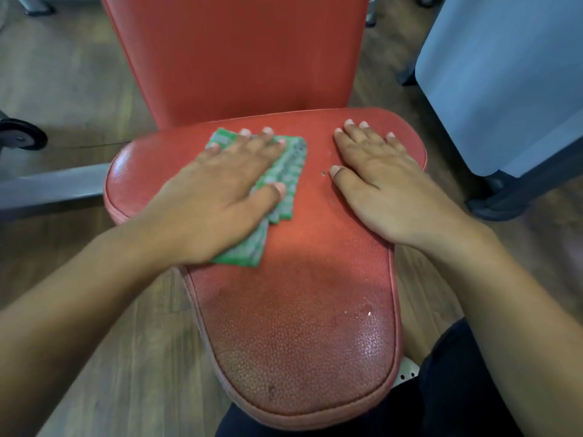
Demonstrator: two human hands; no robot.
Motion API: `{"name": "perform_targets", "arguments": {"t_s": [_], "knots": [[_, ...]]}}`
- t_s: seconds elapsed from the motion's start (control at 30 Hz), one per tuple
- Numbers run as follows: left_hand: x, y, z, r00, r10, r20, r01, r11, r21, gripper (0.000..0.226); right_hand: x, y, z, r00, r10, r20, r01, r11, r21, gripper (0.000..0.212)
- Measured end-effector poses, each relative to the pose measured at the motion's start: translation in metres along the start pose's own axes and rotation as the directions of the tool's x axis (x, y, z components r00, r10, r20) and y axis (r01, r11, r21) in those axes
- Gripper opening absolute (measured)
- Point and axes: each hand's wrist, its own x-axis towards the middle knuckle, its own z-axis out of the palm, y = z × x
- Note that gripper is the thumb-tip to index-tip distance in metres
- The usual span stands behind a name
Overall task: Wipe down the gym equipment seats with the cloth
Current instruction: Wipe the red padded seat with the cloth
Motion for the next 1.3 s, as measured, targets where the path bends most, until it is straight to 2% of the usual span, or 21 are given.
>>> {"name": "perform_targets", "arguments": {"t_s": [0.07,0.13,0.3,0.43,0.53,0.63,0.7,0.9,0.93,1.1,1.3], "knots": [[0.017,-0.004,-0.001,0.995,-0.100,-0.003,0.100,0.992,0.072,0.079,0.000,0.000,0.000,1.000,0.004,-0.001,-0.004,1.000,0.002,0.057],[0.029,0.008,0.003,0.993,-0.118,0.004,0.117,0.987,0.107,0.078,0.000,-0.001,0.000,1.000,0.009,0.000,-0.009,1.000,0.001,0.056],[0.003,0.006,0.005,0.994,0.110,0.024,-0.109,0.994,-0.012,0.079,-0.001,-0.003,-0.001,1.000,0.012,-0.001,-0.012,1.000,0.011,0.055],[0.011,-0.012,-0.005,1.000,0.005,0.012,-0.005,1.000,-0.003,0.077,-0.001,-0.002,-0.001,1.000,0.014,0.006,-0.014,1.000,0.012,0.055],[0.027,0.007,0.000,0.997,-0.073,-0.013,0.073,0.996,0.056,0.076,-0.001,-0.003,-0.001,1.000,0.018,0.005,-0.018,1.000,0.012,0.055],[0.010,0.016,0.008,0.997,0.075,0.004,-0.075,0.997,0.021,0.075,-0.001,-0.003,-0.001,1.000,0.017,-0.003,-0.017,1.000,0.015,0.054],[-0.006,0.005,0.003,0.993,0.118,0.005,-0.118,0.993,-0.020,0.077,-0.001,-0.003,-0.001,1.000,0.015,-0.006,-0.015,1.000,0.024,0.054],[0.025,-0.015,-0.009,0.993,-0.120,-0.010,0.120,0.983,0.141,0.078,0.000,-0.004,-0.001,1.000,0.027,0.003,-0.027,1.000,0.014,0.054],[0.029,-0.008,-0.006,0.994,-0.113,0.001,0.112,0.985,0.134,0.077,0.000,-0.004,-0.001,1.000,0.029,0.004,-0.029,0.999,0.015,0.054],[0.004,0.006,0.004,0.991,0.129,0.029,-0.129,0.992,0.004,0.077,0.001,-0.004,-0.001,1.000,0.027,-0.006,-0.027,1.000,0.004,0.054],[0.032,0.012,0.003,1.000,-0.022,0.013,0.021,0.997,0.070,0.075,0.000,-0.004,0.000,1.000,0.028,-0.002,-0.028,1.000,0.013,0.053]]}}
